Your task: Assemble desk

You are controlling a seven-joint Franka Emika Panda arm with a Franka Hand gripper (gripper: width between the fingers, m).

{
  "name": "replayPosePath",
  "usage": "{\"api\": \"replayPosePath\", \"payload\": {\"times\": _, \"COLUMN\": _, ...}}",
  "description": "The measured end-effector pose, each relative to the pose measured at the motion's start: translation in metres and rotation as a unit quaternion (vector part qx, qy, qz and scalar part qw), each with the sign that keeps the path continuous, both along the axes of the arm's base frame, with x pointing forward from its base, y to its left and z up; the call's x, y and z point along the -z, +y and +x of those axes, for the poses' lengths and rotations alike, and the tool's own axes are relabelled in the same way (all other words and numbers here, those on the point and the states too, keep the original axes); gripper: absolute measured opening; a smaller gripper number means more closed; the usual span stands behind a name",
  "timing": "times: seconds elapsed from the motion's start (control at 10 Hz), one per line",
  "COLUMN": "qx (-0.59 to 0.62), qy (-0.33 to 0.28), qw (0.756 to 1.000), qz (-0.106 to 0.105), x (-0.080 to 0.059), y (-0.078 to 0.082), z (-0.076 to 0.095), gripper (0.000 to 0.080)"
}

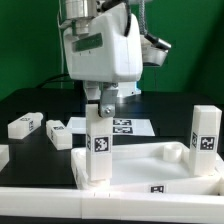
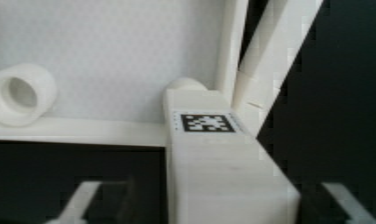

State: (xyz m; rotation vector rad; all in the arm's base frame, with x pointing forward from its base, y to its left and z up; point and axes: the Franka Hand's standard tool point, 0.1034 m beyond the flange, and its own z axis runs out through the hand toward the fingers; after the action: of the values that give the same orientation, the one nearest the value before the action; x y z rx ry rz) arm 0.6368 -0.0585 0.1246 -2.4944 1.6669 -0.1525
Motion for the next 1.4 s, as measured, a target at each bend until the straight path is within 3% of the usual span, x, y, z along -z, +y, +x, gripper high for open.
{"api": "replayPosePath", "payload": {"times": 0.1, "qx": -0.052, "qy": -0.002, "qw": 0.999, "qz": -0.01, "x": -0.0002, "y": 0.0016, "z": 0.0003, "gripper": 0.0499}}
{"api": "replayPosePath", "payload": {"times": 0.2, "qx": -0.111, "qy": -0.007, "qw": 0.994, "qz": -0.02, "x": -0.0004, "y": 0.0018, "z": 0.0008, "gripper": 0.0614}}
{"api": "replayPosePath", "payload": {"times": 0.3, "qx": -0.14, "qy": -0.008, "qw": 0.99, "qz": -0.025, "x": -0.0003, "y": 0.0016, "z": 0.0007, "gripper": 0.0642}}
{"api": "replayPosePath", "payload": {"times": 0.6, "qx": -0.27, "qy": -0.013, "qw": 0.962, "qz": -0.048, "x": -0.0004, "y": 0.0015, "z": 0.0007, "gripper": 0.0649}}
{"api": "replayPosePath", "payload": {"times": 0.8, "qx": -0.393, "qy": -0.012, "qw": 0.916, "qz": -0.079, "x": -0.0007, "y": 0.0014, "z": 0.0014, "gripper": 0.0649}}
{"api": "replayPosePath", "payload": {"times": 1.4, "qx": -0.598, "qy": -0.017, "qw": 0.794, "qz": -0.11, "x": 0.0031, "y": 0.0031, "z": 0.0033, "gripper": 0.0649}}
